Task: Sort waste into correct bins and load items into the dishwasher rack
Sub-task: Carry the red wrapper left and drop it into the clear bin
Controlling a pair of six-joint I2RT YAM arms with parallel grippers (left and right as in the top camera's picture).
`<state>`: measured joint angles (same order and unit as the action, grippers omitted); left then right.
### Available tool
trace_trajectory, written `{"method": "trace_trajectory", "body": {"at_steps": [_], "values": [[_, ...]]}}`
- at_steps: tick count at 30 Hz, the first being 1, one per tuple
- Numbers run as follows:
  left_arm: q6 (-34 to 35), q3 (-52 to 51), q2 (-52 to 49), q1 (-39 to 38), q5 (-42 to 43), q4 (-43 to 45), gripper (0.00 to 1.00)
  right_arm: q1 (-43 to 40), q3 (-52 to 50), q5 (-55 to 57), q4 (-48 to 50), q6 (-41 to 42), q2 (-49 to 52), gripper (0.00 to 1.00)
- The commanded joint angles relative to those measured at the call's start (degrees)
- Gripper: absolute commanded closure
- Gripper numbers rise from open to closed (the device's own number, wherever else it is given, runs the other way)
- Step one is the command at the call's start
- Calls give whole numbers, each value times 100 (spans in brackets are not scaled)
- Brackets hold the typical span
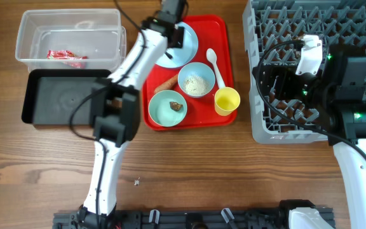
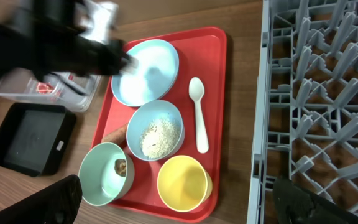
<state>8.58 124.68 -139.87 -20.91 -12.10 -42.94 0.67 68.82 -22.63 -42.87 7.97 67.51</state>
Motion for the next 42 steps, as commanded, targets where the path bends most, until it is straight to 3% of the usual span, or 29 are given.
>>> {"method": "trace_trajectory", "body": {"at_steps": [1, 7, 10, 14, 16, 18, 19, 21, 31, 34, 35, 36, 39, 40, 41, 42], "values": [[918, 26, 1335, 638, -616, -249, 96, 22, 129, 81, -22, 120, 17, 0], [1552, 26, 1801, 1639, -645, -938, 96, 22, 129, 81, -24, 122, 17, 0], [2302, -24, 1679, 2253, -595, -1515, 96, 22, 129, 81, -31, 120, 17, 0], [2406, -96, 1281, 2796, 216, -1565, 94, 22, 129, 81, -31, 122, 17, 0], [2406, -96, 1095, 2942, 597, -1567, 85, 22, 129, 81, -50, 122, 17, 0], [2404, -96, 968, 3027, 870, -1567, 57, 22, 129, 81, -66, 120, 17, 0], [2358, -96, 949, 3047, 966, -1574, 35, 22, 129, 81, -70, 122, 17, 0], [2127, -92, 942, 3042, 1043, -1534, 9, 22, 129, 81, -79, 122, 17, 0], [1845, -92, 1462, 2898, 1075, -1495, 0, 22, 129, 79, -79, 125, 17, 0], [1711, -92, 1517, 2852, 798, -1497, 1, 22, 129, 79, -76, 129, 17, 0], [1711, -94, 1513, 2852, 752, -1502, 6, 22, 129, 79, -76, 127, 17, 0], [1709, -94, 1482, 2859, 754, -1506, 30, 22, 129, 79, -76, 131, 17, 0], [1718, -94, 1482, 2868, 761, -1519, 72, 22, 129, 79, -79, 164, 17, 0], [1716, -92, 1484, 2863, 833, -1497, 92, 22, 129, 79, -79, 162, 17, 0], [1716, -92, 1484, 2863, 925, -1480, 92, 22, 129, 79, -79, 160, 17, 0], [1714, -92, 1484, 2863, 1049, -1471, 86, 22, 129, 79, -81, 164, 17, 0]]}}
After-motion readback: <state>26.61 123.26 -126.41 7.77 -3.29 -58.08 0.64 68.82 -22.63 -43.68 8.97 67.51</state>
